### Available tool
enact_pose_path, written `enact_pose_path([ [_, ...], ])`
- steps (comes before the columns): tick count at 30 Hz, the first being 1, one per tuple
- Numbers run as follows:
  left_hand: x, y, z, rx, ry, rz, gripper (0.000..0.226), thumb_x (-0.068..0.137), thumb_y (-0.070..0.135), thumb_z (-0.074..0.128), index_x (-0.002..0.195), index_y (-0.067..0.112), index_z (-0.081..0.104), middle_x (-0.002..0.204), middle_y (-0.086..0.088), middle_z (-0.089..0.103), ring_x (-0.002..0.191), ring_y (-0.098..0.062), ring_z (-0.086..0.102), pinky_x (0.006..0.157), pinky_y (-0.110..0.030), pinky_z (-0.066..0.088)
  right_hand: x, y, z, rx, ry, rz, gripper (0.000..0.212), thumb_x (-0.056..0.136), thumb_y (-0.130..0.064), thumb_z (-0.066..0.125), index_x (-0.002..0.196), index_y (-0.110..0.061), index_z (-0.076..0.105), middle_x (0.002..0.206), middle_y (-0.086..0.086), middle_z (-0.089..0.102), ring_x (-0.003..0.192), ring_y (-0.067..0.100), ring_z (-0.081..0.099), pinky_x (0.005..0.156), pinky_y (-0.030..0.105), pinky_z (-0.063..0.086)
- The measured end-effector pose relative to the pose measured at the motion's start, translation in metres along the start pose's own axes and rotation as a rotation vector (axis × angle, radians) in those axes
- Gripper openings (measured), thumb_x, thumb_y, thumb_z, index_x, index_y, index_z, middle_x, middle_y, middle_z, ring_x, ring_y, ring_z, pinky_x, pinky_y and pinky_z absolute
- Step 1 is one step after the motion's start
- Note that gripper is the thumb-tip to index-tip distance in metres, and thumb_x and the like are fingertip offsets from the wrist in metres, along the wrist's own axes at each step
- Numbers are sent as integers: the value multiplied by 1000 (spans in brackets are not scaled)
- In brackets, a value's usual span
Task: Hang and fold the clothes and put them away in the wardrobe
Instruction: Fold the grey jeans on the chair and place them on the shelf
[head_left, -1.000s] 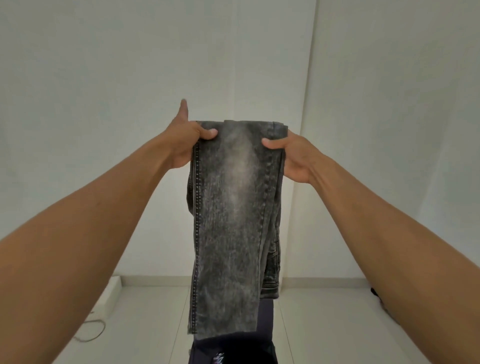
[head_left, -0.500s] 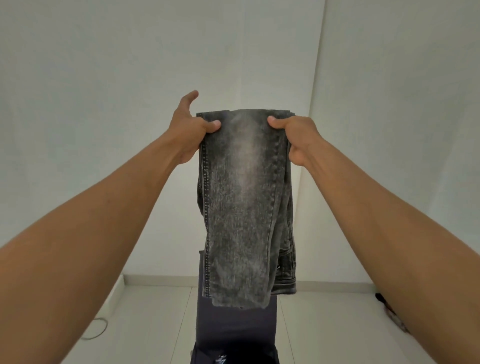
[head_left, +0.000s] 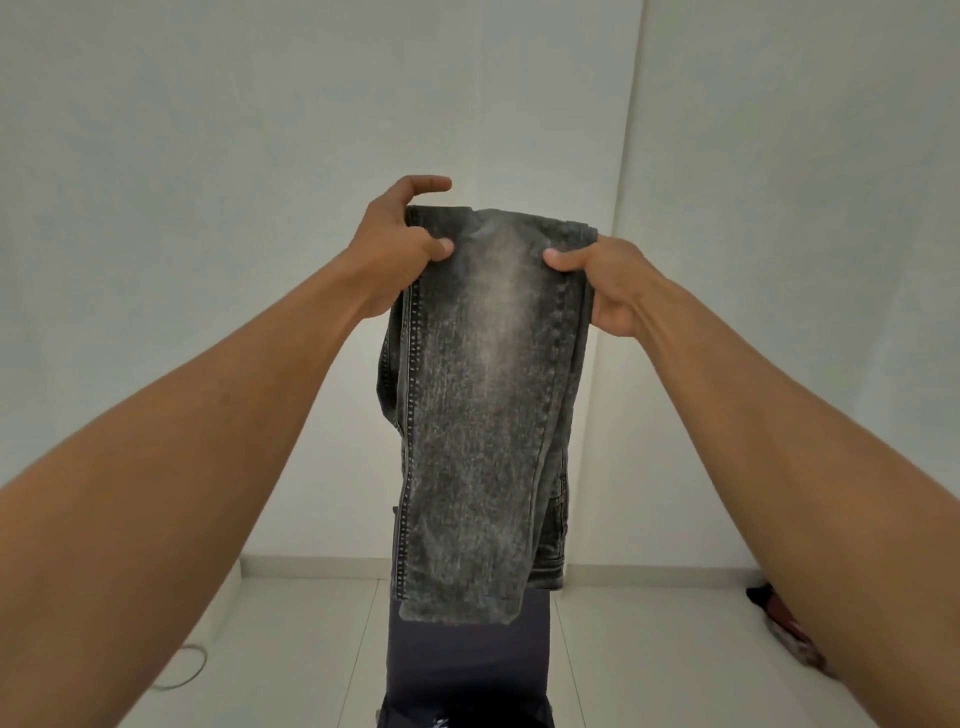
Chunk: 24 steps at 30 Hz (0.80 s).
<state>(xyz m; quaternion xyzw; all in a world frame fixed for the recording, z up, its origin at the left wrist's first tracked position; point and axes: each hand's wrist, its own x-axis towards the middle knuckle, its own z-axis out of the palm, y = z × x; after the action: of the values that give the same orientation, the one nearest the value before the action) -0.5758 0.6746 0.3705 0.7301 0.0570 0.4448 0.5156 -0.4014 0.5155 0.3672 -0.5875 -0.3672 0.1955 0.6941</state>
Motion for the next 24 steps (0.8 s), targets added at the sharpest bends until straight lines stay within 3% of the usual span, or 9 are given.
enact_pose_path([
  [4, 0, -4, 2, -25, 76, -68, 60, 80, -17, 69, 124, 21, 60, 87, -15, 60, 79, -27, 68, 71, -35, 61, 3, 0, 2, 98, 131, 23, 29, 83, -6, 79, 110, 2, 72, 104, 16, 76, 89, 28, 76, 76, 44, 63],
  [8, 3, -4, -1, -81, 87, -94, 59, 76, -23, 64, 117, 21, 65, 97, -22, 61, 90, -31, 68, 80, -43, 61, 1, 4, 1, 74, -5, 33, 27, 92, -2, 67, 118, -9, 68, 109, 13, 75, 96, 27, 74, 77, 41, 62],
  [12, 1, 1, 0, 42, 68, -33, 54, 72, -25, 66, 104, 19, 71, 83, -14, 64, 78, -21, 68, 66, -32, 59, 4, 4, 1, 43, 112, -16, 29, 85, 3, 72, 114, 1, 71, 108, 16, 75, 97, 31, 74, 85, 47, 61],
  [16, -2, -4, 5, 55, 78, 3, 51, 70, -22, 71, 100, 19, 72, 91, -21, 67, 74, -20, 70, 67, -32, 60, 4, 0, 1, 2, 224, -87, 18, 82, 3, 77, 99, -2, 74, 97, 14, 77, 86, 27, 76, 70, 38, 64],
  [24, 4, 5, 9, 35, 78, 32, 50, 74, -24, 67, 100, 18, 72, 88, -13, 70, 72, -16, 70, 66, -29, 59, 0, 8, -4, 41, 212, -229, 17, 90, -4, 72, 101, -17, 71, 101, 4, 76, 92, 18, 74, 73, 30, 61],
])
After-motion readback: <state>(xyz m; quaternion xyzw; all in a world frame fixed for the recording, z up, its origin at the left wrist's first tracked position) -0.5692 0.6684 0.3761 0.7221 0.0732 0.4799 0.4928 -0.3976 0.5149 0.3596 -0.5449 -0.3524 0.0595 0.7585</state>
